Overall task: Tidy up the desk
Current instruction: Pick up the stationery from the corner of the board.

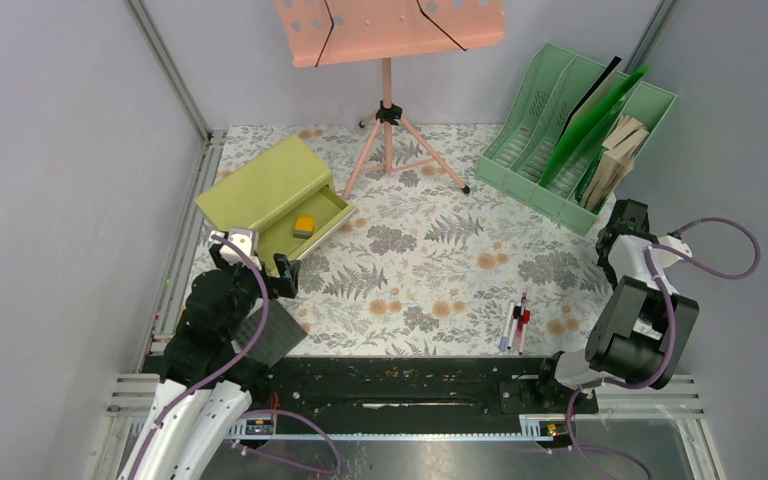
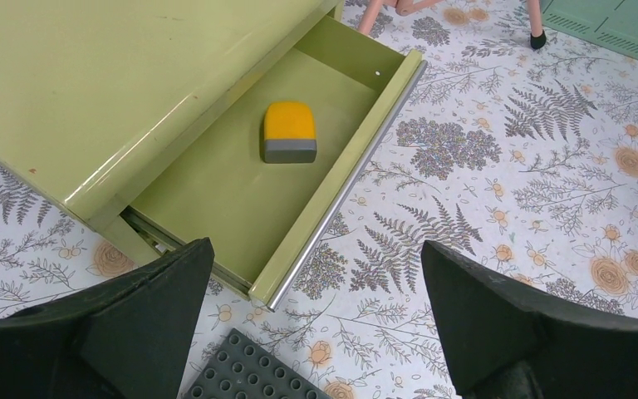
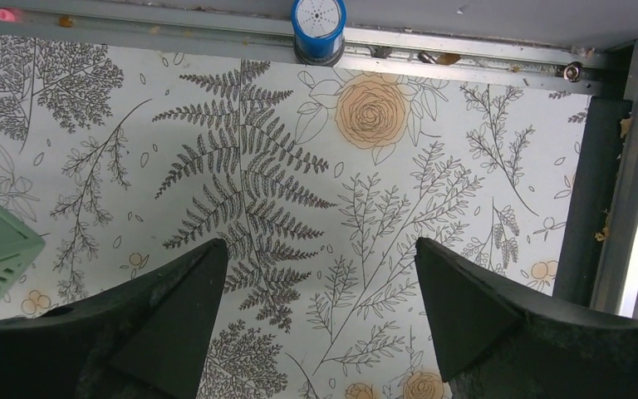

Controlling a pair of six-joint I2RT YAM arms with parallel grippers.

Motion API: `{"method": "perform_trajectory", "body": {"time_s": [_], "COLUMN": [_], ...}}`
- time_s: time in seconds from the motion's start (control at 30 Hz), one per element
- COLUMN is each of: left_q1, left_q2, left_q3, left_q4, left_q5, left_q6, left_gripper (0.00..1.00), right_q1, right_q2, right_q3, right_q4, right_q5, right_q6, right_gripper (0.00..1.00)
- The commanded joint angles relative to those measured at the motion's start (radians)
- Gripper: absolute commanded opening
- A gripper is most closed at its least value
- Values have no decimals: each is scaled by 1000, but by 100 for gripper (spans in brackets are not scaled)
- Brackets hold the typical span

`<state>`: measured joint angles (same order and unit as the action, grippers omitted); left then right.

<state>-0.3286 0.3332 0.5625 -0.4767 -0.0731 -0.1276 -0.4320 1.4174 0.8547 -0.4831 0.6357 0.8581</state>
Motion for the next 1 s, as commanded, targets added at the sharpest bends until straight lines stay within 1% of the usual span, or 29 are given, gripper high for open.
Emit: {"method": "perform_trajectory", "body": {"time_s": [0.0, 0.3, 0.4, 0.5, 0.57, 0.7, 0.73, 0.87, 0.97], "left_q1": [-7, -11, -12, -15, -14, -14, -14, -16, -17], "left_q2": [-11, -7, -7, -6, -6, -7, -7, -8, -4], "left_q3": [-7, -9, -10, -10, -10, -12, -12, -13, -13], "left_q4": [55, 56, 56, 58, 57, 60, 60, 62, 63], "left_q5": [23, 27, 26, 29, 29, 30, 30, 33, 35], "left_q6": [14, 17, 17, 17, 18, 18, 17, 19, 20], "left_gripper": [99, 99, 99, 99, 99, 99, 99, 99, 99], "right_q1": [-13, -104, -143, -169, -174, -177, -183, -192, -196], "right_q2": [42, 140, 158, 157, 148, 137, 142, 162, 172], "right_q3": [69, 106, 110, 125, 140, 184, 196, 197, 180], "right_q4": [41, 32, 30, 15, 8, 13, 15, 65, 116], "right_q5": [34, -98, -159, -179, -162, -42, -33, 78, 123], "right_q6": [-49, -38, -33, -43, -55, -136, -159, -228, -264], "right_gripper": [92, 94, 95, 96, 97, 98, 98, 98, 97]}}
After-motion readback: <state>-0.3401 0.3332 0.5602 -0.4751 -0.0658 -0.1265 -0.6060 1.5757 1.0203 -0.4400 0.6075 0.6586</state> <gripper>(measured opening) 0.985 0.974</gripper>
